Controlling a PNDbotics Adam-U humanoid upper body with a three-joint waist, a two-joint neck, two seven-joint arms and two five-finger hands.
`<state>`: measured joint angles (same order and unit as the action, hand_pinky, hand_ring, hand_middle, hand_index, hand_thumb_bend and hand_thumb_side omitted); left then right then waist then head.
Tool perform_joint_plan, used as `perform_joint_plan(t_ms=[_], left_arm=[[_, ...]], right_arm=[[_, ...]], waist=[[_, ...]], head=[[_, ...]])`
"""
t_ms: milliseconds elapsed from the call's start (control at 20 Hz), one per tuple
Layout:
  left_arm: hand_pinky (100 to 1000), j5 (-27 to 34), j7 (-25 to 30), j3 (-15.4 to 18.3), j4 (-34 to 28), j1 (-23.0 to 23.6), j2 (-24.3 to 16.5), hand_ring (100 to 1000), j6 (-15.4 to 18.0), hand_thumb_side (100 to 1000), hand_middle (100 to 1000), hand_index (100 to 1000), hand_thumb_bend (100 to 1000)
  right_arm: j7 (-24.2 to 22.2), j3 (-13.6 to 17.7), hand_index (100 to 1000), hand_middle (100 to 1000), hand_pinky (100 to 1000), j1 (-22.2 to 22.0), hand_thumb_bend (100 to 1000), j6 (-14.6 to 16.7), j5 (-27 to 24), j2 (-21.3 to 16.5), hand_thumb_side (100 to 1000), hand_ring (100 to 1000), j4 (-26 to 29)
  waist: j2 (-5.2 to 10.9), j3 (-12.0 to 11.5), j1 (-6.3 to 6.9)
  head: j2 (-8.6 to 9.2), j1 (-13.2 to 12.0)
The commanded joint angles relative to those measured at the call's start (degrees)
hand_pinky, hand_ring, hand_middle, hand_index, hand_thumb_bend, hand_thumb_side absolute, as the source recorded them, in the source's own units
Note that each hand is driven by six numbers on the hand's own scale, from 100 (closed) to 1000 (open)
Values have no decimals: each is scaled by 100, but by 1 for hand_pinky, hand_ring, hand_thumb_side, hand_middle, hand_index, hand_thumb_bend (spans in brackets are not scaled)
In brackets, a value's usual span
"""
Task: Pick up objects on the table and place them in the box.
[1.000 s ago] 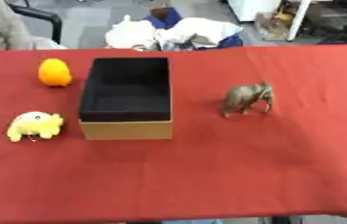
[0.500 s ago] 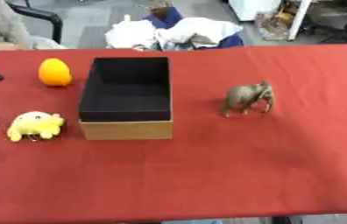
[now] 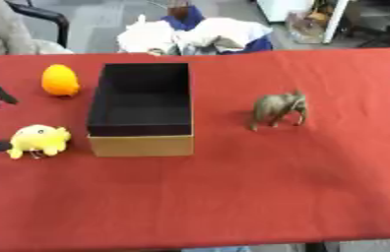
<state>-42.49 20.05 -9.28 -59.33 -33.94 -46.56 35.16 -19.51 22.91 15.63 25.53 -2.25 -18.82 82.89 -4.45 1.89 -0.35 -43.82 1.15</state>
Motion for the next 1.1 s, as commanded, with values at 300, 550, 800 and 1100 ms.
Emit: perform_joint_plan(t_ms=[300, 550, 800, 1100], left_arm=[[670, -355, -295, 61, 255, -223, 67, 693, -40, 535, 755, 874, 507], [668, -579, -478, 68, 438, -276, 215, 688, -81, 532, 751, 871, 489], [667, -716, -528, 77, 580, -293, 322, 687, -61, 545, 750, 870, 473], [666, -819, -567, 96, 662, -309, 381, 684, -49, 501, 746, 869, 478]], right_arm=[[-26, -2, 847, 726, 804, 92, 100, 7, -54, -121, 653, 702, 51], [-37, -10, 847, 726, 804, 102, 100, 10, -63, -108, 653, 702, 49], [-40, -12, 847, 726, 804, 119, 100, 22, -74, -104, 652, 702, 40], [-50, -17, 847, 726, 804, 118, 100, 28, -81, -89, 653, 702, 35]], waist=[[39, 46, -7], [22, 76, -19], [-5, 107, -36], [-21, 121, -44]], head=[[-29, -34], [-29, -57], [-29, -74], [-29, -92]])
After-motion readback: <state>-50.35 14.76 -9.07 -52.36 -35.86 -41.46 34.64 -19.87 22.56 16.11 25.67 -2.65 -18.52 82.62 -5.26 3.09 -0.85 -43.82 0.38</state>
